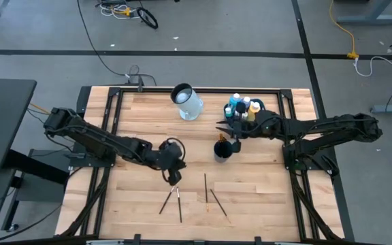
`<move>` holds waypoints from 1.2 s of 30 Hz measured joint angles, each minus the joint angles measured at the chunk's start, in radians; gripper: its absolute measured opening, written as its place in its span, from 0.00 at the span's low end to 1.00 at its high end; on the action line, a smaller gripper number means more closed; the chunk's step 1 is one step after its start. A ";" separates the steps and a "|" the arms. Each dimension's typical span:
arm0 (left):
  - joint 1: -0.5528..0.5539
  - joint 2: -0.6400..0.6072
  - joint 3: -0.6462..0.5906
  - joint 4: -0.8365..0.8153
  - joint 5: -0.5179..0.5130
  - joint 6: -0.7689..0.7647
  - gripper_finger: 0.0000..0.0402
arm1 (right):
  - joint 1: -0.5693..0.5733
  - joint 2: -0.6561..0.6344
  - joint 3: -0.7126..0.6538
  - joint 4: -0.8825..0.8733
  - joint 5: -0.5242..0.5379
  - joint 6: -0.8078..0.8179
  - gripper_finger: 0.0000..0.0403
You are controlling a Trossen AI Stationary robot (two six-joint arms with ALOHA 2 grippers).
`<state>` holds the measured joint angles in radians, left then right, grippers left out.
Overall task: Pick & Place Paint Supplies
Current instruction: Put the silver paintbrush into the blue cup
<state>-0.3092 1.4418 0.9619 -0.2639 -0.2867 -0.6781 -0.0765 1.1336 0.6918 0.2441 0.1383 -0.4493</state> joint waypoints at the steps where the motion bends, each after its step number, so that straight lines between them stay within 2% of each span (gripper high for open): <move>1: -0.015 0.000 0.000 -0.021 0.005 -0.026 0.17 | 0.000 0.000 0.000 0.025 0.000 -0.008 0.21; 4: -0.056 0.035 0.002 -0.067 0.028 -0.121 0.22 | 0.000 0.000 0.000 0.093 0.000 -0.014 0.21; 9: -0.096 0.131 0.001 -0.085 0.107 -0.174 0.29 | 0.000 0.002 0.000 0.196 0.000 -0.030 0.21; 15: -0.105 0.233 0.001 -0.180 0.202 -0.189 0.32 | 0.000 0.012 0.000 0.232 0.000 0.087 0.21; 21: -0.105 0.264 0.000 -0.183 0.198 -0.165 0.30 | 0.000 0.025 0.001 0.248 -0.030 0.153 0.21; 25: -0.114 0.264 0.001 -0.175 0.144 -0.153 0.29 | 0.004 0.039 0.000 0.246 -0.059 0.158 0.21; 36: -0.146 0.327 0.000 -0.098 0.142 -0.114 0.29 | 0.068 0.105 0.001 0.276 -0.060 0.179 0.21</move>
<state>-0.4554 1.7690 0.9619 -0.3623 -0.1445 -0.7920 -0.0081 1.2387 0.6924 0.5205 0.0778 -0.2699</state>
